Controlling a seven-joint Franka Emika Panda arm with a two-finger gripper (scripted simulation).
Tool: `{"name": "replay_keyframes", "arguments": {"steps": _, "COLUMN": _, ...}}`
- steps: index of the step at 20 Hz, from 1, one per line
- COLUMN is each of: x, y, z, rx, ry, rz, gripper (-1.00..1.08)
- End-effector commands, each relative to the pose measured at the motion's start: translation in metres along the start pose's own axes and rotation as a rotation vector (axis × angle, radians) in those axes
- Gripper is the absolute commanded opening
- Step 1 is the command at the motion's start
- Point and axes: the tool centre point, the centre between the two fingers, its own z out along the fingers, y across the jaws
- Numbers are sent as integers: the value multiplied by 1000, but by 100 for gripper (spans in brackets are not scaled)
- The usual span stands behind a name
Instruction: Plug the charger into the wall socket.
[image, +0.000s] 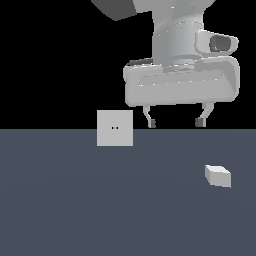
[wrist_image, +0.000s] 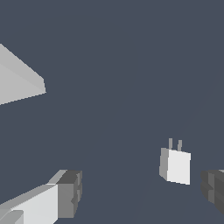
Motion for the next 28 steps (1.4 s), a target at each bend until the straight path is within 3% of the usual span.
{"name": "replay_keyframes", "arguments": {"steps": 1, "x": -3, "y": 10, "z": 6, "rx": -5, "ry": 31, "rz": 24, "gripper": 100}}
{"name": "replay_keyframes", "arguments": {"steps": 15, "x": -18, "y": 59, "z": 37, "rx": -29, "ry": 176, "rz": 137, "gripper": 100}}
{"name": "replay_keyframes", "arguments": {"steps": 28, "x": -20, "y": 71, "z": 47, "rx": -33, "ry": 214, "rz": 167, "gripper": 100}}
